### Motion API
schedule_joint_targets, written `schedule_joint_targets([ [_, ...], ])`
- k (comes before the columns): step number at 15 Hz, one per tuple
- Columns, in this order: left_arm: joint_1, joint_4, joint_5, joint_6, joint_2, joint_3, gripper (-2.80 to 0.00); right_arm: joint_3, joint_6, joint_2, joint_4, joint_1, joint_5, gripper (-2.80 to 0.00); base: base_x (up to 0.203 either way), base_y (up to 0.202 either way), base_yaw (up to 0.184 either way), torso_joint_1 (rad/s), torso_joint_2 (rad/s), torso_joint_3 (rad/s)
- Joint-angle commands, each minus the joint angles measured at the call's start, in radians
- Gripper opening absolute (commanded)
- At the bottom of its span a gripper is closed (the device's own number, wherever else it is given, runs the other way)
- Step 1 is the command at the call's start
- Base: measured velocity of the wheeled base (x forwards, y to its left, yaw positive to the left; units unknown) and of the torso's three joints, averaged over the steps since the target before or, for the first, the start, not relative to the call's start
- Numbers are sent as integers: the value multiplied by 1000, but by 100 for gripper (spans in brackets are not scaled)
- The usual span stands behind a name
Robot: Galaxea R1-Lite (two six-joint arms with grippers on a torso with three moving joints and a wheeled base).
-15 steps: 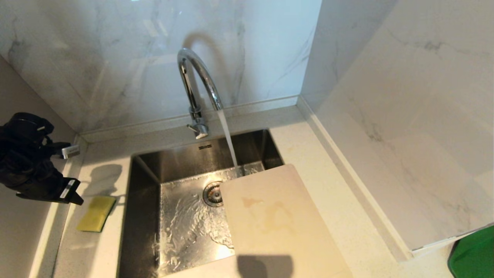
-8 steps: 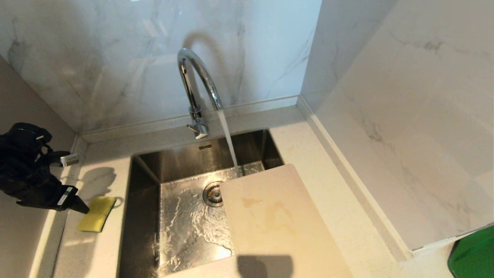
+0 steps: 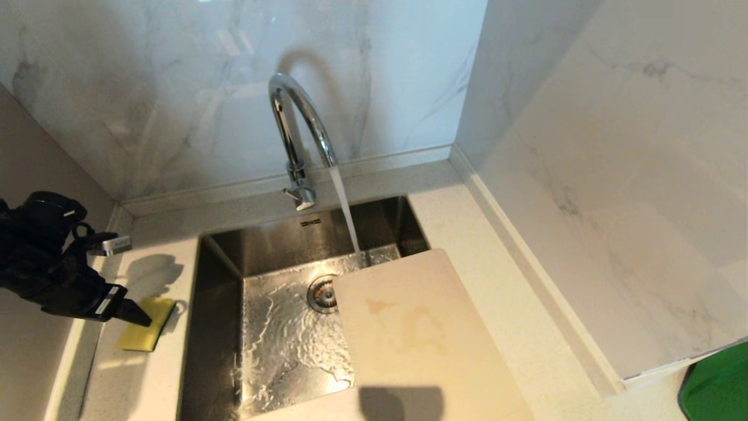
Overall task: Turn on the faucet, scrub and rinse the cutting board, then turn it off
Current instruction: Pick up the cleaning cloth
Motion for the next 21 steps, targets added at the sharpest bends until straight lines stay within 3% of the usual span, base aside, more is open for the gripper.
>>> schedule_joint_targets([
  [1,-7,-12,-1,2,31,6,0,0,1,0,0,0,-2,-280,0,0,0,0,0,0],
  [21,-21,-58,5,5,112,-7,0,0,1,0,0,0,-1,-280,0,0,0,0,0,0],
])
